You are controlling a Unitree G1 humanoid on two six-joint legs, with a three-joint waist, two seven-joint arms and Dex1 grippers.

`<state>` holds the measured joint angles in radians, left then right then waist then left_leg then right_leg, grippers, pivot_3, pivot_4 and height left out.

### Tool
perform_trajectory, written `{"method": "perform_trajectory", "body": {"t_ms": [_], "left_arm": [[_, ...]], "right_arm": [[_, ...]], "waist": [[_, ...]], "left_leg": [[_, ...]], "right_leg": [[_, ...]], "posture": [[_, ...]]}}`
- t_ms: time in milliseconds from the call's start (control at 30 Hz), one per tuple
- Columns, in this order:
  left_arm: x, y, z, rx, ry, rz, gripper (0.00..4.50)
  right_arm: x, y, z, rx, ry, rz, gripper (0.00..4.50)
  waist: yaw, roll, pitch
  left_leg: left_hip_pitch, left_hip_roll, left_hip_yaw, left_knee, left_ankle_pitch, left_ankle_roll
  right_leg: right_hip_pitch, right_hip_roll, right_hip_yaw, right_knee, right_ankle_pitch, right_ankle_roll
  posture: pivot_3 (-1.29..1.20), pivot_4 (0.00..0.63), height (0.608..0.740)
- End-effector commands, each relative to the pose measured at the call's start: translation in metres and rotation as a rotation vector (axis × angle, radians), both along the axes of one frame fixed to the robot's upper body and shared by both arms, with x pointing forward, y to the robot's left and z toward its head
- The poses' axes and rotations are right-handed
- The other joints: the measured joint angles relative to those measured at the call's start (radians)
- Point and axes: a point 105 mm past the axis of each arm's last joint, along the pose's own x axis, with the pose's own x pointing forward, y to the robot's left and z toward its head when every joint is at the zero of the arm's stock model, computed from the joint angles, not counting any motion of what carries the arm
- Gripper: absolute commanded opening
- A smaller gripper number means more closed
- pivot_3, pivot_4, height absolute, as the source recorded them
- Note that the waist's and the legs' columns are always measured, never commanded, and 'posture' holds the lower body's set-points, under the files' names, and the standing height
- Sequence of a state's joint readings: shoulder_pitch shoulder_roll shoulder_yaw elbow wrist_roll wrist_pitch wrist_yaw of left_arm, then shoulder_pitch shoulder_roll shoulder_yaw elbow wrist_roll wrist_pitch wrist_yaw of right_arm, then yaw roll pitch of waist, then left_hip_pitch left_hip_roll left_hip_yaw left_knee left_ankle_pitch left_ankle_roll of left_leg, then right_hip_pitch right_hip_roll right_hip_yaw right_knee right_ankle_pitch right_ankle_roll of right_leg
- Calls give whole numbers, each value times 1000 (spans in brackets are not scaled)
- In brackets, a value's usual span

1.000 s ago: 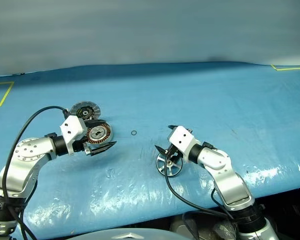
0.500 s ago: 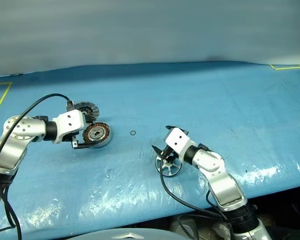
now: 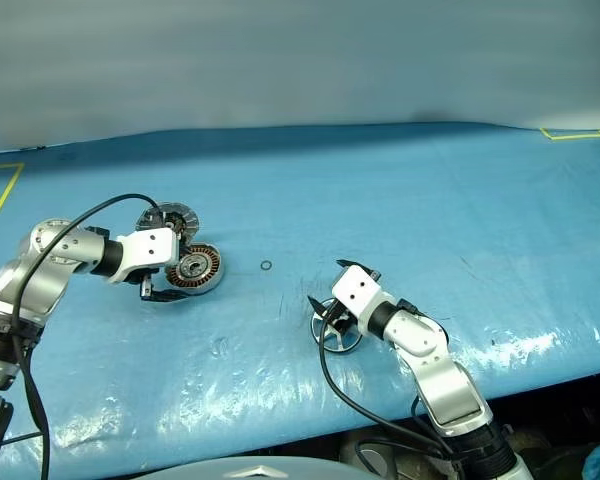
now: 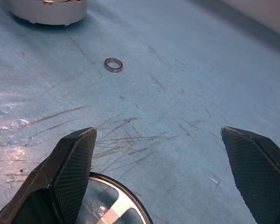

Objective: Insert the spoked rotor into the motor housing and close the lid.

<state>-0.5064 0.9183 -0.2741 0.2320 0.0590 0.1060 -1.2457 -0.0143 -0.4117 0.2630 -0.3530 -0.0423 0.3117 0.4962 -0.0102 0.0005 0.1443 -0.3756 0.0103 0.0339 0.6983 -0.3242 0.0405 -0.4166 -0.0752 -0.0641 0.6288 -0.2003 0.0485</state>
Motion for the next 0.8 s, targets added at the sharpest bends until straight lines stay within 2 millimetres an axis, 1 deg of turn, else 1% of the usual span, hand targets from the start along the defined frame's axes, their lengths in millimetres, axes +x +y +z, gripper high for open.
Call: {"method": "perform_trajectory", "body": {"t_ms": [33,133,233,333,367,467,600,700,800], "left_arm": [[5,-11,8,-93,-6,-9,4500],[5,-4,0,-31,-2,-16,4500],[3,-5,-1,-77,30,-3,4500],[1,6,-3,-13,32,-6,4500],[2,8,-3,-14,31,-1,4500],[2,0,6,-98,28,0,4500],[3,-1,21,-119,-31,-27,4500],[-2,3,20,-103,-25,-32,4500],[-5,5,17,-99,-11,-25,4500]], "right_arm": [[1,-2,10,8,-49,-13,4486],[1,-3,9,-3,-49,-21,4486],[-1,-3,4,-21,-40,-19,4486],[-1,-4,3,-26,-39,-26,4486],[-2,-5,4,-23,-38,-29,4486],[-2,-5,4,-30,-39,-29,4486],[0,-8,3,-38,-41,-41,4486],[0,-11,1,-58,-43,-52,4486],[0,-11,0,-59,-40,-48,4486]], "waist": [[0,0,0],[1,0,0],[1,0,0],[0,0,0],[0,0,0],[0,0,0],[0,-1,1],[0,-1,1],[0,-1,1]], "left_leg": [[0,0,0,0,0,0],[0,0,0,1,0,0],[0,0,0,1,0,0],[0,0,0,1,0,0],[0,0,0,1,0,0],[1,0,0,1,0,0],[0,0,0,2,0,0],[0,0,0,2,0,1],[0,0,0,2,0,1]], "right_leg": [[0,0,0,0,0,0],[0,0,0,0,0,0],[0,0,0,1,0,0],[0,0,0,1,0,0],[0,0,0,1,0,0],[0,0,0,2,0,0],[0,0,0,2,0,0],[0,0,0,1,0,0],[0,0,1,1,0,0]], "posture": [[0,150,740],[0,150,740],[0,150,740],[0,150,740],[0,150,740],[0,150,740],[0,150,740],[0,150,740],[0,150,740]]}}
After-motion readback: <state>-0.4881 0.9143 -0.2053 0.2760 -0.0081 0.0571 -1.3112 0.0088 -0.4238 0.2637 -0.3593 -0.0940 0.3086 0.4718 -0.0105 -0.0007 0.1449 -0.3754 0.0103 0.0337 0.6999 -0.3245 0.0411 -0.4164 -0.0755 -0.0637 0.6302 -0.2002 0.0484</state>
